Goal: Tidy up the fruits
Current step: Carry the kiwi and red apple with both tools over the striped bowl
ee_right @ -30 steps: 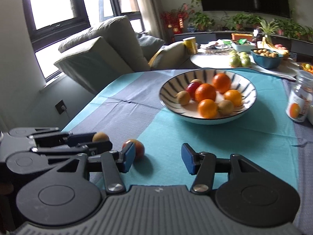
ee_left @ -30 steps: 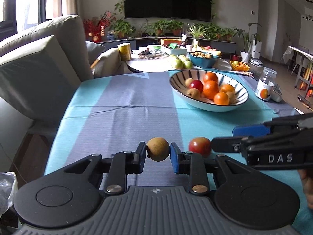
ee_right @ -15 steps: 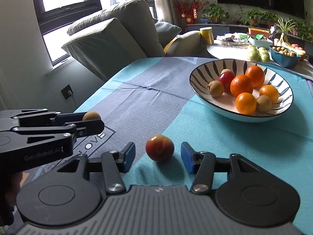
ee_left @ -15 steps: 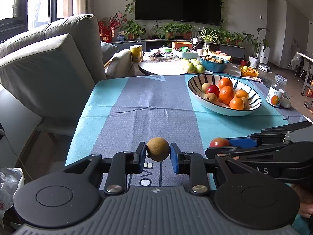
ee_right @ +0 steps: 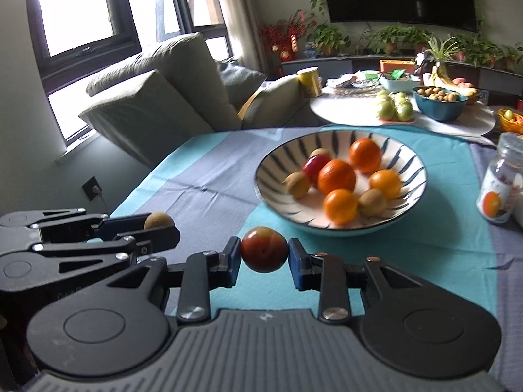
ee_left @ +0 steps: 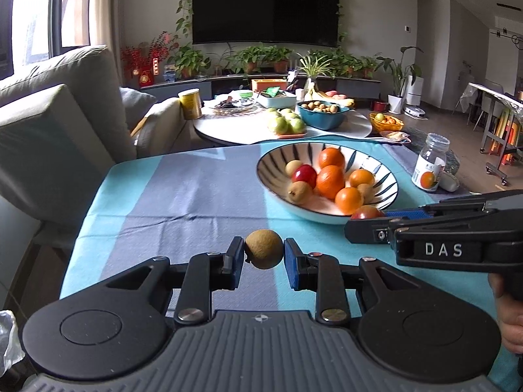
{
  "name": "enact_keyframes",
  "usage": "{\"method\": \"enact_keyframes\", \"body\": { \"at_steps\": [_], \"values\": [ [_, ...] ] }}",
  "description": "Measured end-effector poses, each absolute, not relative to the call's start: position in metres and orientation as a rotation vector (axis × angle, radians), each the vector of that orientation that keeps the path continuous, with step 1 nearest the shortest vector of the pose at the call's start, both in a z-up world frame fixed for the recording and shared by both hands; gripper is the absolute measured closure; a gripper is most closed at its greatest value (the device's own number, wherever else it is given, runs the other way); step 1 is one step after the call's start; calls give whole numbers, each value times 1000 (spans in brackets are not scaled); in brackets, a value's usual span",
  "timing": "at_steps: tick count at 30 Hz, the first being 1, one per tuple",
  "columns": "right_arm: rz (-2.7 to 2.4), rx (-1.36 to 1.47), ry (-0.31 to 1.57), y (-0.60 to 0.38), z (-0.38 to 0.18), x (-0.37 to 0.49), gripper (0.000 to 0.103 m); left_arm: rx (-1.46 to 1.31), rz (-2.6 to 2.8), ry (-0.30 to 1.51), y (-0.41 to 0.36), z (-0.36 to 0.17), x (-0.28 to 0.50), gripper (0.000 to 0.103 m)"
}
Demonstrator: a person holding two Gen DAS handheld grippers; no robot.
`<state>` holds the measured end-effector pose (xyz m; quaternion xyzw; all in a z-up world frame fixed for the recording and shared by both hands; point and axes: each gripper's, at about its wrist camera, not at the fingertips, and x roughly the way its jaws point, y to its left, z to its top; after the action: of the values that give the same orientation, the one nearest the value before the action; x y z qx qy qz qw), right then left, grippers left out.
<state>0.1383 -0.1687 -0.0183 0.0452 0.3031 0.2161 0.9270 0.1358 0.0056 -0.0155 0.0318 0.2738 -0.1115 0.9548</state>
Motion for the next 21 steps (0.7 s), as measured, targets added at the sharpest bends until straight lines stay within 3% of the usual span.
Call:
{"method": "enact_keyframes", "body": {
  "at_steps": [21],
  "values": [
    [304,162,536,-222,-6,190,25,95,-313,549,-56,-13,201,78]
  ]
}}
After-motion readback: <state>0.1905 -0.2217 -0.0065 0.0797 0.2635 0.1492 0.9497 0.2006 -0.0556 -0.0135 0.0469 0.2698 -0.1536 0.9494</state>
